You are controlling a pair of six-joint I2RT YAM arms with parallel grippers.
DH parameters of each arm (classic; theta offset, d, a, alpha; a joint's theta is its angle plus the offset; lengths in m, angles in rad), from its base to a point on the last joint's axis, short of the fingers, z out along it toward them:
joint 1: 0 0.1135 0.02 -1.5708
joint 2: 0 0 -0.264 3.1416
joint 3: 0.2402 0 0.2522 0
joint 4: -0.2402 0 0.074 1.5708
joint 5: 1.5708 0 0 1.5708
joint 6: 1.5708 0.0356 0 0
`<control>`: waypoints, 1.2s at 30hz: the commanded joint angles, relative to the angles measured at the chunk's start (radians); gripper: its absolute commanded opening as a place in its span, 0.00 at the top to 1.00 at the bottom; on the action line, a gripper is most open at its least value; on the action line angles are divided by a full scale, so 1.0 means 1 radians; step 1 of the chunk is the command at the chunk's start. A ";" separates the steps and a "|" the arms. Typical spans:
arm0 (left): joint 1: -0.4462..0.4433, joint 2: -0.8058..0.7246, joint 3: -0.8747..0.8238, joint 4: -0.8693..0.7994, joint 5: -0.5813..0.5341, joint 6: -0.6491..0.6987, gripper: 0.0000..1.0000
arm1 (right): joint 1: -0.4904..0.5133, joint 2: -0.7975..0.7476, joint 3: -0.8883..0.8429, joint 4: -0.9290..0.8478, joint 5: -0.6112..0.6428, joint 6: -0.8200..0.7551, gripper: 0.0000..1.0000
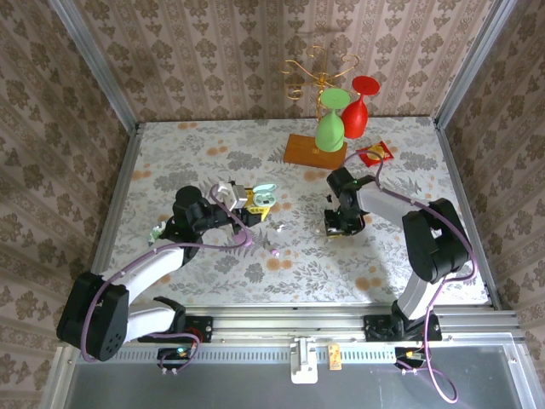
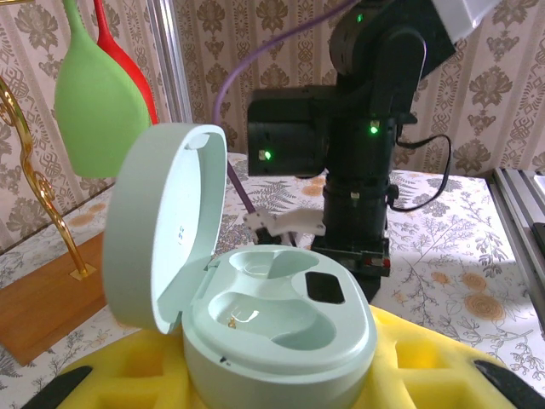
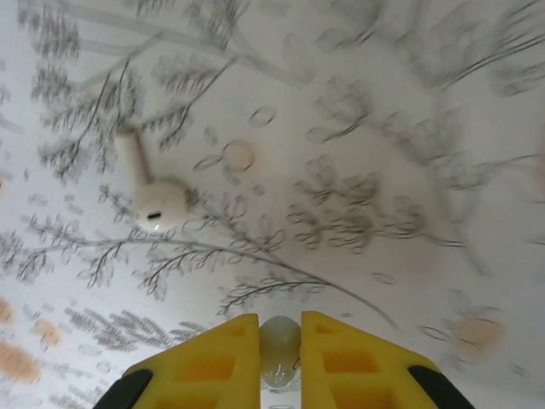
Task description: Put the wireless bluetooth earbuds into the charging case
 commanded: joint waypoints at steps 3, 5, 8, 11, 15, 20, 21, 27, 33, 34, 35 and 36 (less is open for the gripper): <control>0.007 0.008 -0.003 -0.005 0.004 0.023 0.76 | 0.084 0.017 0.155 -0.253 0.348 0.122 0.85; 0.007 0.010 -0.003 -0.004 0.007 0.023 0.76 | 0.087 0.043 0.217 -0.325 0.365 0.146 0.83; 0.007 0.008 -0.002 -0.002 0.008 0.023 0.76 | 0.096 0.084 0.297 -0.420 0.405 0.162 0.82; 0.007 0.005 -0.002 0.002 0.012 0.021 0.76 | 0.121 0.117 0.356 -0.489 0.459 0.173 0.81; 0.007 0.003 -0.006 0.002 0.013 0.024 0.76 | 0.154 0.151 0.410 -0.544 0.516 0.194 0.81; 0.008 0.010 -0.001 0.003 0.016 0.025 0.76 | 0.178 0.179 0.447 -0.568 0.533 0.200 0.81; 0.007 0.010 -0.001 0.004 0.014 0.025 0.76 | 0.180 0.181 0.451 -0.571 0.536 0.200 0.81; 0.008 0.022 -0.003 0.010 0.013 0.023 0.76 | 0.180 0.196 0.484 -0.608 0.559 0.207 0.81; 0.008 0.031 -0.001 0.018 0.014 0.019 0.76 | 0.182 0.240 0.514 -0.641 0.562 0.215 0.81; 0.007 0.033 0.000 0.018 0.013 0.020 0.76 | 0.182 0.243 0.516 -0.644 0.563 0.215 0.81; 0.007 0.034 0.000 0.019 0.012 0.020 0.76 | 0.182 0.248 0.519 -0.647 0.562 0.215 0.81; 0.008 0.036 -0.001 0.020 0.013 0.022 0.76 | 0.182 0.252 0.523 -0.651 0.563 0.216 0.81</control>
